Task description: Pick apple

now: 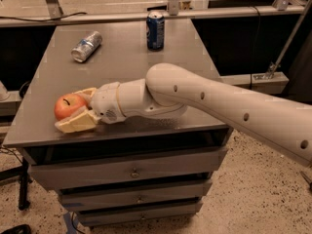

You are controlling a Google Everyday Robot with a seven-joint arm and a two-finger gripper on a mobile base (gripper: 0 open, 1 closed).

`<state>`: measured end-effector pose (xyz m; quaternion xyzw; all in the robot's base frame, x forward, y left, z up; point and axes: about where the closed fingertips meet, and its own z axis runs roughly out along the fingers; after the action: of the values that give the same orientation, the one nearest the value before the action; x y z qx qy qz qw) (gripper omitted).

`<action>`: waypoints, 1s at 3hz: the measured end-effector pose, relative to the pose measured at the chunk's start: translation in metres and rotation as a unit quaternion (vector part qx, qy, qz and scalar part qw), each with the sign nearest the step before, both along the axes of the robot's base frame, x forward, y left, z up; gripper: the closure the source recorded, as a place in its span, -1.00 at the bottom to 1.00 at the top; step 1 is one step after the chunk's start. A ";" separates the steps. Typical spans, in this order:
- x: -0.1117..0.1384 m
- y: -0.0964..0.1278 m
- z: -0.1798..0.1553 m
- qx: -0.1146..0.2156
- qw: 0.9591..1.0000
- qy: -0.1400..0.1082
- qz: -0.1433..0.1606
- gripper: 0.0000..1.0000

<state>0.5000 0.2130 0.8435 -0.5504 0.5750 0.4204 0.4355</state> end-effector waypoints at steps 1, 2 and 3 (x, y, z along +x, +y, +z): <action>0.020 -0.019 0.008 -0.004 1.000 -0.018 -0.022 0.86; 0.061 -0.054 0.027 0.001 0.997 -0.049 -0.057 1.00; 0.101 -0.084 0.067 0.014 0.991 -0.088 -0.098 1.00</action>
Offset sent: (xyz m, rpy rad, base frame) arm 0.1203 -0.1058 0.0598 0.0241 -0.1847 -0.2221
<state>0.6011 0.1286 0.9108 -0.5197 0.5800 0.3339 0.5311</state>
